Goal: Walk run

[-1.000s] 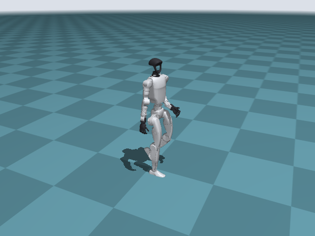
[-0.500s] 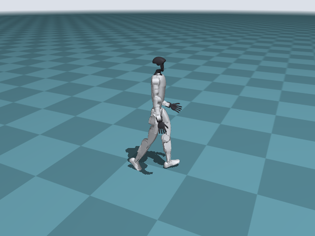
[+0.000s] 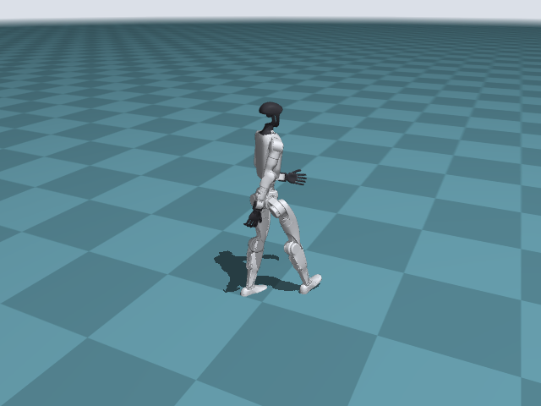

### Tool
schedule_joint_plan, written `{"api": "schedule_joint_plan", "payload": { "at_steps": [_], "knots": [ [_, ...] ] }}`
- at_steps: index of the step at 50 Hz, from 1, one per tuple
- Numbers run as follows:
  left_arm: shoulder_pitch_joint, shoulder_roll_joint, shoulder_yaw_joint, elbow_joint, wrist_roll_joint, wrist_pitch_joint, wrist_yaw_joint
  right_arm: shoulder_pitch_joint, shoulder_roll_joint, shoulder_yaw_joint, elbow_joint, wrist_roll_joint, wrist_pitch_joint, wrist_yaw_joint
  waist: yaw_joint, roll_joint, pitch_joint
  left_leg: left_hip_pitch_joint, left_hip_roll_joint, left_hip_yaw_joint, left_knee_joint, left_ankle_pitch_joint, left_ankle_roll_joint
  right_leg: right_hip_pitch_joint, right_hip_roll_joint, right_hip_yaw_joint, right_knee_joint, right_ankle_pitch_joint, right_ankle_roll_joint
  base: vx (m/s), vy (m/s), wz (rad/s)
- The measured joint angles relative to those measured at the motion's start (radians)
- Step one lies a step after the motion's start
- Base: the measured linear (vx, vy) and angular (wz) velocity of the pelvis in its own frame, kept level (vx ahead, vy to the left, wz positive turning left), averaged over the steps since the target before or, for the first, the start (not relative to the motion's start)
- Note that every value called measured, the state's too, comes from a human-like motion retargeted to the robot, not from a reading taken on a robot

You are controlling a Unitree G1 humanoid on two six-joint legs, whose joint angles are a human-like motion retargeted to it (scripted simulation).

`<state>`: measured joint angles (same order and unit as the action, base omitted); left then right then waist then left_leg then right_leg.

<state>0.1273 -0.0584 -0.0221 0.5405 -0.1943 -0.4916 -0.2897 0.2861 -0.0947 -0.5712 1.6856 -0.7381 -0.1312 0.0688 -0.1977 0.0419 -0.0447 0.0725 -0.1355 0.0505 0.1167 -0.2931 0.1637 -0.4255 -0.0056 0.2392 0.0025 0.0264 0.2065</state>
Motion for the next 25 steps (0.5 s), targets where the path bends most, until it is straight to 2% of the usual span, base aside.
{"api": "schedule_joint_plan", "payload": {
  "at_steps": [2, 3, 5, 7, 8, 9, 10, 11, 12, 13, 15, 17, 18, 20, 22, 25],
  "knots": [
    [0.006, 0.001, 0.009, 0.009, 0.003, 0.001, -0.004, -0.008, -0.009, 0.004, -0.014, -0.005, 0.007, -0.009, -0.001, -0.001, 0.009, 0.051, 0.023, 0.004, 0.01, 0.0, -0.04, 0.009, 0.006, -0.107, -0.057, -0.019, 0.055, 0.78, -0.32, 0.72],
    [0.01, -0.002, 0.013, 0.013, 0.005, 0.001, -0.005, -0.015, -0.016, 0.005, -0.019, -0.003, 0.012, -0.018, -0.006, -0.001, 0.006, 0.066, 0.016, 0.004, 0.011, 0.015, -0.051, 0.01, -0.007, -0.139, -0.067, -0.017, 0.055, 0.88, -0.26, 0.69],
    [0.02, -0.011, 0.027, 0.023, 0.01, 0.003, -0.008, -0.036, -0.031, 0.001, -0.025, 0.007, 0.031, -0.038, -0.014, 0.001, -0.016, 0.08, 0.019, 0.002, 0.02, 0.059, -0.097, 0.015, 0.009, -0.111, -0.043, 0.015, -0.041, 0.8, -0.2, 0.71],
    [0.038, -0.022, 0.038, 0.038, 0.013, 0.004, -0.013, -0.055, -0.043, -0.015, -0.03, 0.026, 0.047, -0.052, -0.031, 0.007, -0.041, 0.089, 0.028, -0.012, 0.054, 0.134, -0.16, 0.019, 0.005, -0.188, 0.001, 0.06, -0.067, 0.92, -0.31, 1.08],
    [0.048, -0.029, 0.042, 0.049, 0.013, 0.005, -0.018, -0.063, -0.048, -0.026, -0.032, 0.039, 0.052, -0.056, -0.054, 0.013, -0.052, 0.091, 0.038, -0.03, 0.083, 0.191, -0.199, 0.027, 0.003, -0.177, 0.015, 0.111, -0.059, 1.12, -0.43, 1.37],
    [0.061, -0.037, 0.048, 0.061, 0.012, 0.006, -0.022, -0.072, -0.052, -0.033, -0.033, 0.057, 0.054, -0.055, -0.064, 0.023, -0.062, 0.086, 0.052, -0.039, 0.121, 0.269, -0.243, 0.039, 0.027, -0.1, 0.031, 0.12, -0.078, 1.09, -0.43, 1.25],
    [0.075, -0.045, 0.053, 0.074, 0.011, 0.008, -0.026, -0.081, -0.057, -0.038, -0.034, 0.078, 0.055, -0.052, -0.068, 0.035, -0.073, 0.077, 0.069, -0.044, 0.162, 0.358, -0.291, 0.054, 0.063, 0.011, 0.047, 0.109, -0.112, 0.9, -0.33, 0.86],
    [0.089, -0.056, 0.047, 0.084, 0.01, 0.009, -0.024, -0.097, -0.064, -0.045, -0.033, 0.104, 0.055, -0.041, -0.062, 0.045, -0.075, 0.055, 0.065, -0.082, 0.225, 0.463, -0.369, 0.063, 0.064, 0.007, 0.069, 0.094, -0.131, 0.85, -0.2, 0.75],
    [0.099, -0.068, 0.04, 0.093, 0.008, 0.01, -0.019, -0.119, -0.076, -0.052, -0.032, 0.128, 0.056, -0.028, -0.061, 0.051, -0.078, 0.022, 0.049, -0.096, 0.297, 0.561, -0.422, 0.071, 0.048, 0.003, 0.09, 0.074, -0.142, 0.9, 0.06, 0.9],
    [0.101, -0.082, 0.03, 0.098, 0.003, 0.011, -0.008, -0.15, -0.098, -0.059, -0.033, 0.148, 0.06, -0.01, -0.069, 0.046, -0.081, -0.032, 0.006, -0.062, 0.385, 0.644, -0.425, 0.079, -0.002, 0.001, 0.11, 0.042, -0.138, 0.85, 0.22, 1.21],
    [0.099, -0.095, 0.015, 0.097, -0.006, 0.013, 0.003, -0.215, -0.122, -0.064, -0.045, 0.179, 0.071, 0.011, -0.098, 0.023, -0.09, -0.142, -0.001, 0.058, 0.576, 0.767, -0.426, 0.099, -0.127, -0.198, 0.13, 0.019, -0.14, 0.63, 0.07, 1.41],
    [0.101, -0.097, 0.025, 0.094, 0.001, 0.01, -0.024, -0.264, -0.116, -0.058, -0.079, 0.198, 0.076, 0.003, -0.1, 0.0, -0.103, -0.219, 0.046, 0.084, 0.678, 0.789, -0.426, 0.141, -0.081, -0.178, 0.115, -0.009, -0.207, 0.66, -0.67, 0.74],
    [0.108, -0.092, 0.032, 0.092, 0.009, 0.009, -0.042, -0.28, -0.103, -0.05, -0.102, 0.203, 0.072, -0.007, -0.094, -0.001, -0.099, -0.25, 0.1, 0.074, 0.729, 0.72, -0.426, 0.175, -0.015, -0.135, 0.099, -0.017, -0.25, 0.78, -0.9, 0.19],
    [0.116, -0.081, 0.037, 0.082, 0.025, 0.007, -0.062, -0.319, -0.093, -0.035, -0.155, 0.205, 0.056, -0.024, -0.053, -0.016, -0.084, -0.315, 0.224, 0.194, 0.799, 0.584, -0.339, 0.231, 0.007, -0.179, 0.081, -0.028, -0.278, 0.62, -0.61, -0.31],
    [0.123, -0.071, 0.04, 0.063, 0.038, 0.001, -0.062, -0.358, -0.089, -0.009, -0.217, 0.197, 0.034, -0.031, 0.015, -0.049, -0.073, -0.389, 0.24, 0.272, 0.792, 0.484, -0.276, 0.273, 0.005, -0.2, 0.067, -0.035, -0.296, 0.66, -0.36, -0.91],
    [0.134, -0.061, 0.047, 0.035, 0.053, -0.004, -0.062, -0.407, -0.087, 0.027, -0.31, 0.171, 0.0, -0.033, 0.085, -0.069, -0.065, -0.511, 0.215, 0.261, 0.67, 0.381, -0.207, 0.322, 0.034, -0.162, 0.049, -0.054, -0.325, 0.66, -0.27, -0.54]
  ]
}}
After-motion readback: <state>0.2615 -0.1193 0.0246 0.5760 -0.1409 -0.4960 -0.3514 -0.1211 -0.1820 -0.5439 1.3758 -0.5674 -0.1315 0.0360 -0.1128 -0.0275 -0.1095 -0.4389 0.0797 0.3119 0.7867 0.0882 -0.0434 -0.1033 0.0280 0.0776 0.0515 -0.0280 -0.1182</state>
